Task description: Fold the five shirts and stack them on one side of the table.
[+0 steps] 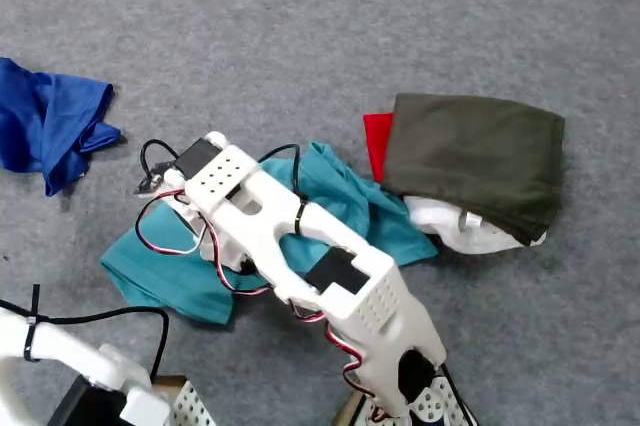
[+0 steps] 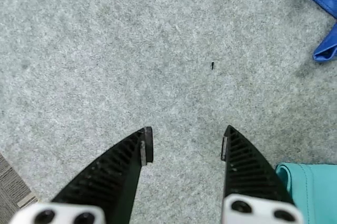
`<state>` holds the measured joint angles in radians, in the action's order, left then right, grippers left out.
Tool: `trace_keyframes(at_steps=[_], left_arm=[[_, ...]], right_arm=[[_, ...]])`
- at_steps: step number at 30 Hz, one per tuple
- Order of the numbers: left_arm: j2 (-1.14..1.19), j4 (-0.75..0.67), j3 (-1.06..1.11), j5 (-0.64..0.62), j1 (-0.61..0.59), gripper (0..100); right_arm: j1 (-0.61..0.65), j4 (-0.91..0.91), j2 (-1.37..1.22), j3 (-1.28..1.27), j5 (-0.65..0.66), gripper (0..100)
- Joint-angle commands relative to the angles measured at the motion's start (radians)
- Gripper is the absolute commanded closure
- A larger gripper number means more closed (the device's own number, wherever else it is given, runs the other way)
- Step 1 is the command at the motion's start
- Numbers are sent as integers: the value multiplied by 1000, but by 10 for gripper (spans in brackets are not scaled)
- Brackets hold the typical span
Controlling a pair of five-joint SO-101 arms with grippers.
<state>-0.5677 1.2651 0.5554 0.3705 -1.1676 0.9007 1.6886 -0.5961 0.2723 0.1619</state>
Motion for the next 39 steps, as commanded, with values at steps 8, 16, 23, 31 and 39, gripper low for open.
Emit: trace_keyframes(at_steps=[8, 16, 23, 31, 39], left_arm=[[-1, -3, -14, 8, 2, 781], [-1, -3, -14, 9, 2, 780], [-1, -3, -14, 35, 2, 781], [-1, 31, -15, 35, 8, 781], [-1, 32, -15, 35, 9, 781]], right_arm=[[-13, -37, -27, -1, 6, 829], [-21, -147, -22, -91, 6, 914], [-105, -81, 31, -7, 14, 943], [-217, 51, 44, 213, 94, 961], [-303, 97, 44, 372, 144, 987]])
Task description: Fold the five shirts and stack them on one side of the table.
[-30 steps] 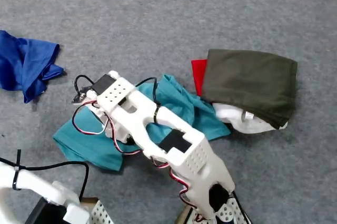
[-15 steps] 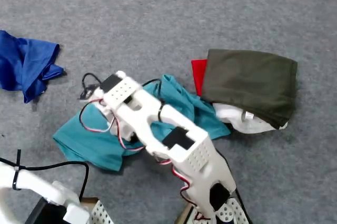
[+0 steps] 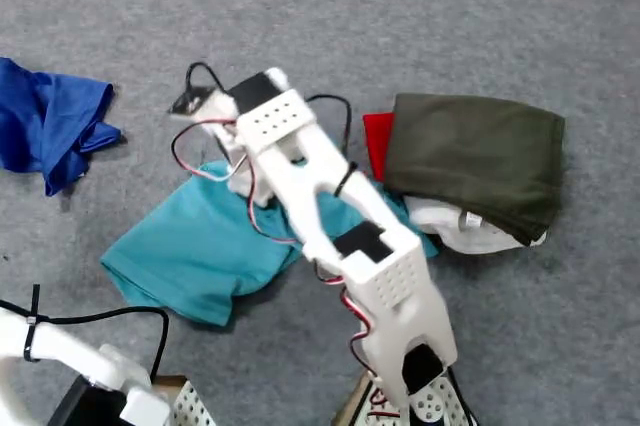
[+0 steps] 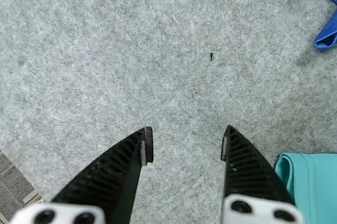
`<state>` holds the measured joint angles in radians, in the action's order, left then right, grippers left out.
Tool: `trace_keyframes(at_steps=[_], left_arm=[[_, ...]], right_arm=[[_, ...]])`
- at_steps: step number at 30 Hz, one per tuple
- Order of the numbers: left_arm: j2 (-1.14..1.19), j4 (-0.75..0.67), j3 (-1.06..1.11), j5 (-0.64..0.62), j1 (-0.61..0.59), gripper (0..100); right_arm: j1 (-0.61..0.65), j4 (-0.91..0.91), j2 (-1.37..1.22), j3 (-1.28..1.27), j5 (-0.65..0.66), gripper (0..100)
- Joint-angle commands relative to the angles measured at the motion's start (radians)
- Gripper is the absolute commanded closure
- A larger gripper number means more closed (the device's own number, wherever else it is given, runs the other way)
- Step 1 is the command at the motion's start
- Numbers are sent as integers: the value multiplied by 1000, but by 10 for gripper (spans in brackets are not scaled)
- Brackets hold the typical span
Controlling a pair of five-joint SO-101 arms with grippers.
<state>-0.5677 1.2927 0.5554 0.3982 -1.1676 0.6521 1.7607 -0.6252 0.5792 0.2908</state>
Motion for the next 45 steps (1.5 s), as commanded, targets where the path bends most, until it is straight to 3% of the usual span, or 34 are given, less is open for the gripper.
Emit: trace_keyframes(at_steps=[1, 8, 12, 18, 25, 29, 32, 38, 45], left_arm=[[-2, 6, -15, 8, 9, 781], [-2, 97, -109, 8, 20, 781], [-2, 178, -141, 8, 94, 781], [-2, 345, -144, 6, 299, 779], [-180, 460, -81, 49, 698, 777], [-390, 462, 121, 157, 979, 777], [-524, 404, 281, 186, 1119, 778], [-518, 138, 483, 169, 1134, 778], [-303, 52, 511, 305, 1206, 778]], right_arm=[[-71, 25, 73, 70, 15, 987], [-203, 25, 79, 174, 17, 997], [-254, 23, 79, 303, 17, 997], [-266, 21, 73, 407, 46, 996], [-315, -57, 54, 390, 170, 996], [-394, -94, -2, 369, 207, 996], [-430, -98, -15, 406, 213, 996], [-539, -60, 1, 507, 215, 995], [-539, 6, -2, 604, 204, 995]])
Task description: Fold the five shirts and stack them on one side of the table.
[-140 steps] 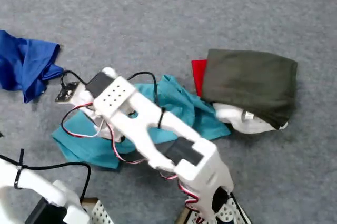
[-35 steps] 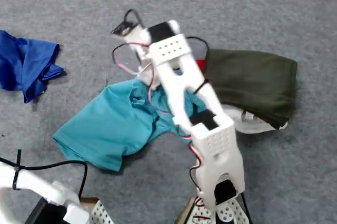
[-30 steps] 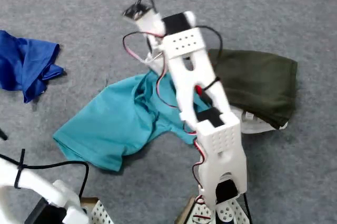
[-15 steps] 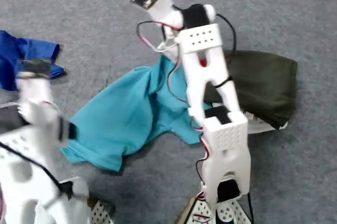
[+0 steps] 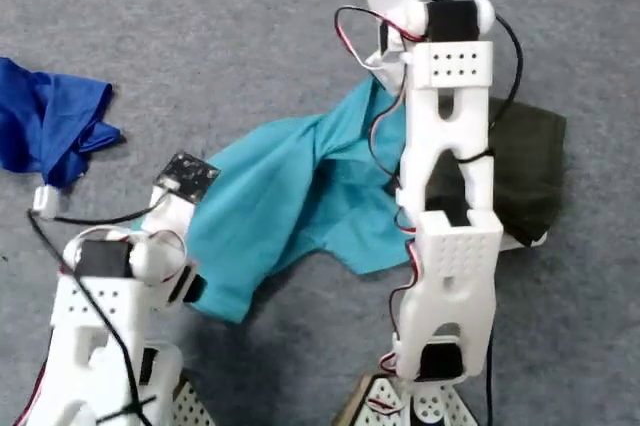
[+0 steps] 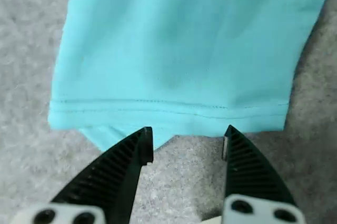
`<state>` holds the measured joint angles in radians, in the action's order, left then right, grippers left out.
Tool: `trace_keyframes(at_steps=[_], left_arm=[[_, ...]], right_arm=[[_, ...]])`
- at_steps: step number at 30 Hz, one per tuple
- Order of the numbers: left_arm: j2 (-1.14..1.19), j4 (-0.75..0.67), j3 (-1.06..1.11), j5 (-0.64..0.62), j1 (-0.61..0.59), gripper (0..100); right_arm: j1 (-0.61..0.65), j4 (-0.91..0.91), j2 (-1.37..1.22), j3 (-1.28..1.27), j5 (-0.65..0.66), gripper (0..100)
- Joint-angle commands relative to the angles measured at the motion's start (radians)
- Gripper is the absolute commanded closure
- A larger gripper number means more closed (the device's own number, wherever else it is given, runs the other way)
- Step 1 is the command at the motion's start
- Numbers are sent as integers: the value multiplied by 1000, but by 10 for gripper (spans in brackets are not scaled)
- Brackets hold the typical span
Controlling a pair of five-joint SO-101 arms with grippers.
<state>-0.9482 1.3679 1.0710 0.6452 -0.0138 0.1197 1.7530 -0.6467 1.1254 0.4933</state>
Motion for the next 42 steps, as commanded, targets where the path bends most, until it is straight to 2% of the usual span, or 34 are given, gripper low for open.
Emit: trace_keyframes(at_steps=[1, 9, 13, 20, 24, 31, 42], left_arm=[[110, -32, -5, 57, 83, 778], [259, -137, -3, 17, 344, 778], [277, -172, 6, 2, 417, 778], [312, -299, 64, -17, 422, 778], [410, -356, 55, -74, 427, 778], [561, -361, -26, -75, 423, 784], [588, -368, -28, -74, 420, 983]], right_arm=[[2, 14, 19, 54, 2, 995], [47, -66, 18, -61, -48, 995], [42, -94, 18, -88, -46, 995], [41, -104, 18, -90, -44, 995], [41, -107, 15, -90, -44, 995], [47, -118, -25, -82, -49, 995], [45, -118, -27, -81, -51, 995]])
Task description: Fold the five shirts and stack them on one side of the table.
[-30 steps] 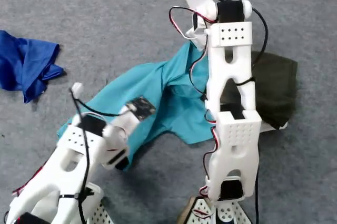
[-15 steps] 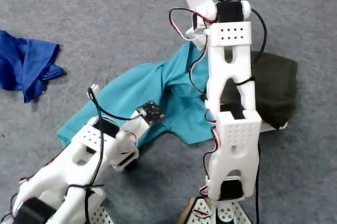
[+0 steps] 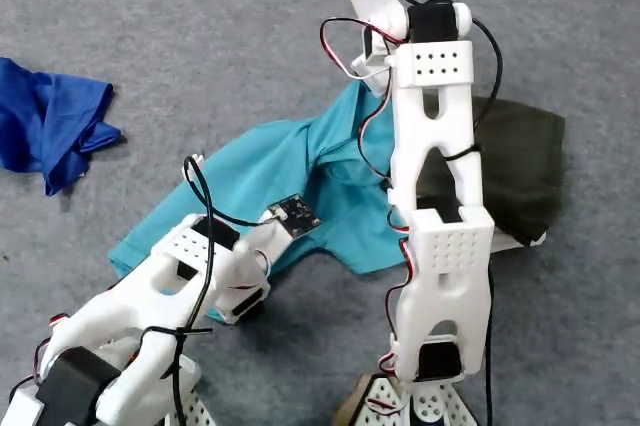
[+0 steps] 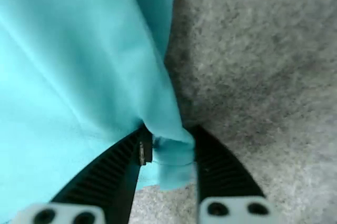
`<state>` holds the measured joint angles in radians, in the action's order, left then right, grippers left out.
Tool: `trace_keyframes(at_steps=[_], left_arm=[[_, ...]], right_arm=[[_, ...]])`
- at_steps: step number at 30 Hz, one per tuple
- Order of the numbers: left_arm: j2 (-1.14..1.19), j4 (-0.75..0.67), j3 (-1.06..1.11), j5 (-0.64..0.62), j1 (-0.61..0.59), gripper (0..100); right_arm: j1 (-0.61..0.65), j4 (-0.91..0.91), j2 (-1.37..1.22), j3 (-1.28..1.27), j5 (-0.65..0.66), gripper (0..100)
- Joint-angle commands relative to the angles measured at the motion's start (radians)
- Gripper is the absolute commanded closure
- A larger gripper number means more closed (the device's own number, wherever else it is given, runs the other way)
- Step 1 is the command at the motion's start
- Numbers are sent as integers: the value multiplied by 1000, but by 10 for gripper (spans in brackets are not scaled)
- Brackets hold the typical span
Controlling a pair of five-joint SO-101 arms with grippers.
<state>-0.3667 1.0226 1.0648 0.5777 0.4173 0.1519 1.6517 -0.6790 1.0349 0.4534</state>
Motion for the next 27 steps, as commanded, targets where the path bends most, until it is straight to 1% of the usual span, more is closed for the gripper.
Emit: trace_keyframes(at_steps=[1, 4, 7, 12, 17, 19, 23, 27], left_arm=[[-1, -25, -21, -6, -20, 982], [-4, 6, -97, -9, -97, 981], [-25, 146, -295, -37, -227, 981], [-93, 276, -609, -55, -431, 981], [-134, 385, -853, -61, -552, 981], [-145, 414, -944, -117, -598, 981], [-174, 460, -1112, -279, -712, 981], [-232, 486, -1234, -376, -819, 981]], right_arm=[[13, -15, 5, 10, -11, 995], [15, -12, 7, 10, -12, 995], [16, 28, 7, 59, -14, 995], [16, 130, 5, 223, -55, 995], [35, 135, 16, 329, -109, 996], [70, 135, 44, 371, -120, 996], [133, 135, 148, 426, -118, 996], [182, 135, 272, 463, -112, 996]])
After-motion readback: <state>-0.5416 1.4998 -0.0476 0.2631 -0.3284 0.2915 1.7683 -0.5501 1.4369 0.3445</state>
